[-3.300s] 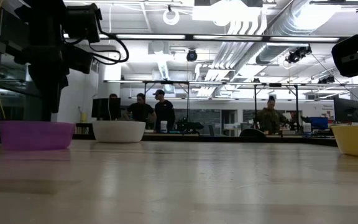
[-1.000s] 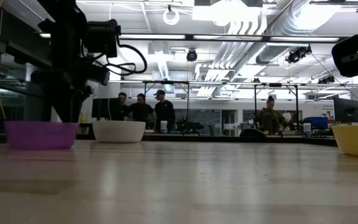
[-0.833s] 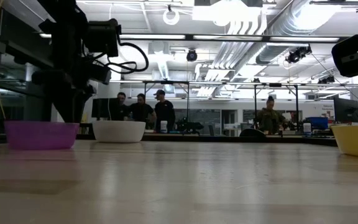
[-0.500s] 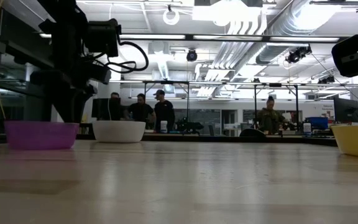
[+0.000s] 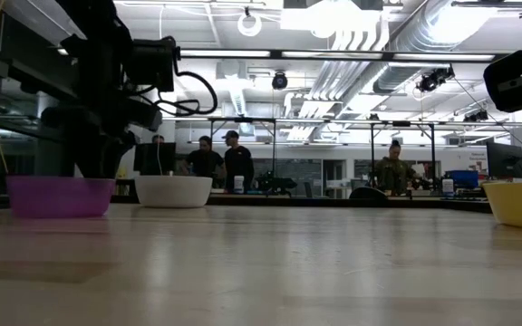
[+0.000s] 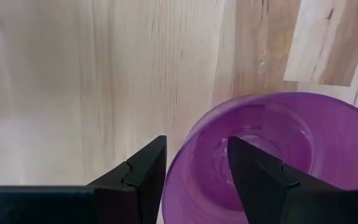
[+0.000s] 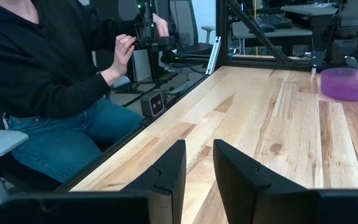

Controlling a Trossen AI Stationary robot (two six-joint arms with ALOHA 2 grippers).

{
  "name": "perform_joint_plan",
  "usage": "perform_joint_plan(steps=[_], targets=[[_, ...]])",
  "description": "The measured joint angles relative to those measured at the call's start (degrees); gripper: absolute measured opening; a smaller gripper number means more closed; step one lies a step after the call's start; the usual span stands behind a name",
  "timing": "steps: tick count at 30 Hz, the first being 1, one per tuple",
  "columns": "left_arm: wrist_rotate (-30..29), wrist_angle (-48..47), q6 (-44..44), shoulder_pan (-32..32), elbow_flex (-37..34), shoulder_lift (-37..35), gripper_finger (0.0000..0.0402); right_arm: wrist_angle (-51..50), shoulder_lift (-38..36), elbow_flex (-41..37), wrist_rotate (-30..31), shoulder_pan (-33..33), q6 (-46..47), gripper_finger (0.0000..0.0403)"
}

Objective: Nest bowls inside each other
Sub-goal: Stack the violet bowl on top of the blue bowl

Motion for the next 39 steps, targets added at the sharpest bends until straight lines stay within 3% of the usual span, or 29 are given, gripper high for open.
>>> perform_joint_plan(steps=[7,19,39], targets=[[0.02,0.39,-0.07,0.00,0.00,0.72,0.0162,0.00,0.02,-0.01,0.00,0.00,0.00,0.0075],[-0.46,-0.89,-0.50,0.00,0.97,0.72,0.0088,0.00,0.00,-0.02,0.00,0.00,-0.01,0.0075],[-0.63,-1.77,-0.64,0.02,1.75,0.72,0.0079,0.00,0.00,0.00,0.02,0.00,-0.02,0.0075]])
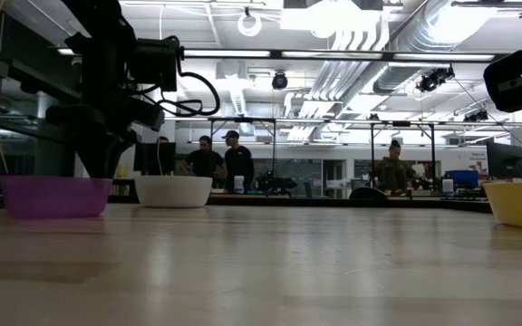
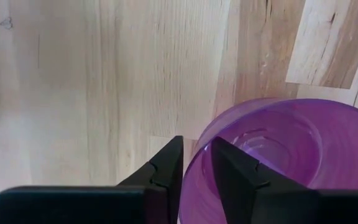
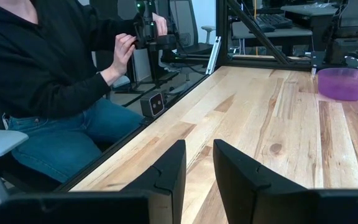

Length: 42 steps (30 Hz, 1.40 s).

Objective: Nest bowls inside each other
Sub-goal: Stack the violet bowl on top of the blue bowl

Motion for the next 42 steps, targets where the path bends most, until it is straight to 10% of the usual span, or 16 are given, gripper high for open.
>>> perform_joint_plan(steps=[10,42], targets=[[0.52,-0.02,-0.22,0.02,0.00,-0.04,0.0006,0.00,0.00,-0.02,-0.02,0.00,0.00,0.0075],[1.48,-4.71,-4.50,0.00,5.99,-1.60,0.0001,0.00,0.00,-0.01,-0.02,0.00,0.01,0.0075]])
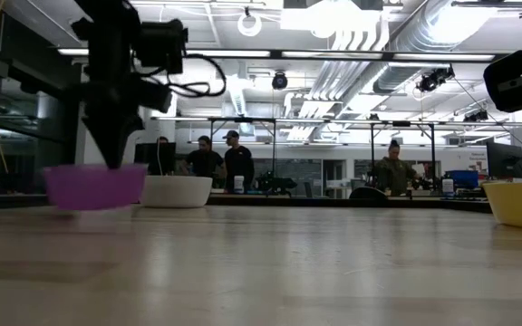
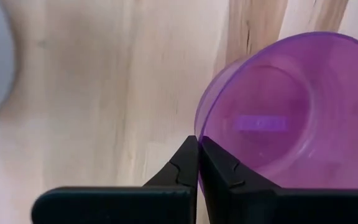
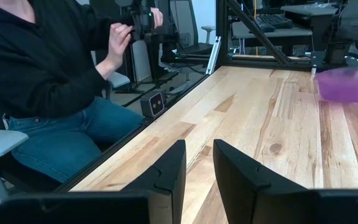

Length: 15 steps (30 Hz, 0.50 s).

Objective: Nest bowls inside each other
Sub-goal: Stack the violet bowl on top of the blue bowl

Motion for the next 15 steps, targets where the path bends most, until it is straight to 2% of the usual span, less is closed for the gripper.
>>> perform_joint_plan(steps=[8,15], targets=[[-3.45,-6.16,-7.34,0.89,10.69,0.00,0.0000,0.00,0.00,0.00,0.01,0.00,-0.01,0.0075],[-4.45,-9.23,-16.49,9.50,15.50,0.00,0.0000,0.00,0.00,0.01,0.00,0.00,0.00,0.0075]])
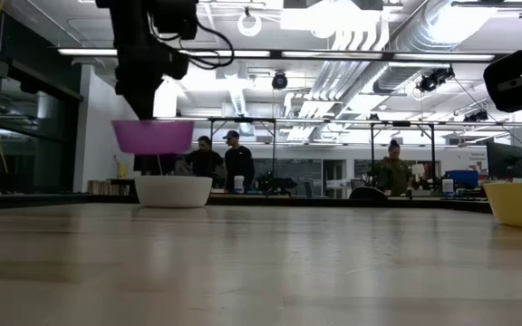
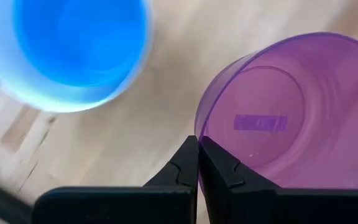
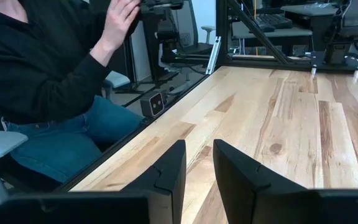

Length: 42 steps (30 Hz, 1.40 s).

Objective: Nest bowls inside each other
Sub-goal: Stack the violet bowl on top of the blue bowl

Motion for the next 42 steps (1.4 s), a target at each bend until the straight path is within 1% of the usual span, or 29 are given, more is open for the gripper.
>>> perform_joint_plan(steps=[6,12,16,18,23,29,36,42], targets=[[1.92,1.04,-1.52,9.03,0.24,0.10,0.0000,0.00,0.00,-0.01,0.00,0.00,0.00,0.0075],[2.00,3.55,-2.93,15.36,0.28,1.10,0.0000,0.00,0.00,-0.02,0.01,0.00,0.01,0.0075],[2.19,7.21,-2.93,17.63,0.37,2.58,0.0000,0.00,0.01,0.00,0.01,0.00,0.00,0.0075],[2.68,7.10,-3.08,18.78,1.60,4.21,0.0000,0.00,0.00,0.00,0.02,0.00,0.00,0.0075],[3.03,6.13,-3.14,21.46,7.21,10.14,0.0000,0.01,0.00,-0.01,0.00,0.00,0.00,0.0075],[3.24,1.58,-3.60,23.95,14.23,16.62,0.0000,0.00,0.00,-0.01,0.01,0.00,0.01,0.0075],[5.73,0.57,-3.92,26.90,14.75,19.92,0.0000,0.00,0.01,-0.02,0.02,0.00,0.01,0.0075],[6.95,1.62,-2.74,27.99,14.06,20.39,0.0000,0.00,0.00,0.00,0.02,0.00,0.00,0.0075]])
